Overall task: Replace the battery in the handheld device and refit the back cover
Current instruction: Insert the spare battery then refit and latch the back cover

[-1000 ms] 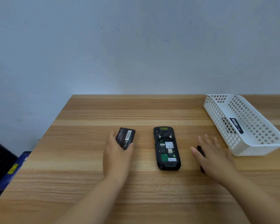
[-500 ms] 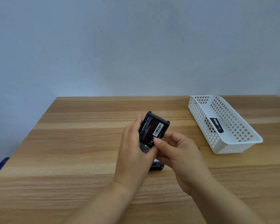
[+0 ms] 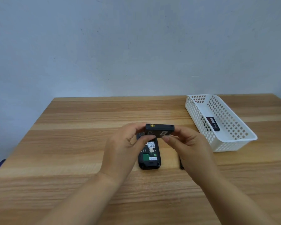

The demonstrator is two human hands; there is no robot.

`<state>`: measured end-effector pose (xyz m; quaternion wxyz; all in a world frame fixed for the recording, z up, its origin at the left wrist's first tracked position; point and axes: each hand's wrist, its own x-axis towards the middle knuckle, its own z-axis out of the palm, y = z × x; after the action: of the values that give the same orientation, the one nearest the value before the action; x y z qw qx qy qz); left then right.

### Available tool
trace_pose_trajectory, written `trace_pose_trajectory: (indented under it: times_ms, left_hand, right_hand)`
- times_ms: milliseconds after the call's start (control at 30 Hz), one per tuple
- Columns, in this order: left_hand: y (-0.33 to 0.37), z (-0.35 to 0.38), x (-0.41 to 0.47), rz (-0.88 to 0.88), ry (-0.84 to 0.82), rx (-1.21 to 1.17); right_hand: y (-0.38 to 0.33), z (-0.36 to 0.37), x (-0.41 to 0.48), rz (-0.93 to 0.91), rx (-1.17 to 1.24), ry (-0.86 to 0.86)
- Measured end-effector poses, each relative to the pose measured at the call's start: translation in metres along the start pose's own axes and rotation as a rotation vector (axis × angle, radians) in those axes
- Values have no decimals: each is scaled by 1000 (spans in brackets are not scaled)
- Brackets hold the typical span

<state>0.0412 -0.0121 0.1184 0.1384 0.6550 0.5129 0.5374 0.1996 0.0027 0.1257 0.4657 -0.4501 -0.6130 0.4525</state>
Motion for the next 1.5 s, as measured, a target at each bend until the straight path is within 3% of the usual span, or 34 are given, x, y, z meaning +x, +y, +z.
trace_pose_trajectory:
  times_ms: [267, 467, 633, 767, 867, 1000, 1233, 1367, 1500]
  left_hand:
    - [-1, 1, -2, 55, -2, 13]
    - [-10, 5, -5, -8, -21, 6]
    - [-27, 18, -16, -402, -140, -107]
    - [-56, 36, -25, -727, -203, -174]
    - [-69, 43, -28, -829, -232, -218]
    - [-79, 45, -25, -837, -225, -183]
    - [-84, 40, -17, -723, -361, -56]
    - [-84, 39, -17, -599, -427, 16]
    - [-91, 39, -22, -470, -384, 128]
  right_hand:
    - [4, -2, -2, -47, -28, -5]
    - [9, 2, -2, -8, -7, -9]
    - [31, 17, -2, 290, 100, 65]
    - [54, 23, 5, 499, -69, 63]
    - [66, 25, 14, 558, -134, 37]
    - [72, 26, 24, 567, -139, 10]
    - [77, 24, 32, 588, -118, -70]
    - [76, 17, 32, 523, -244, -220]
    - [80, 17, 30, 460, -309, -215]
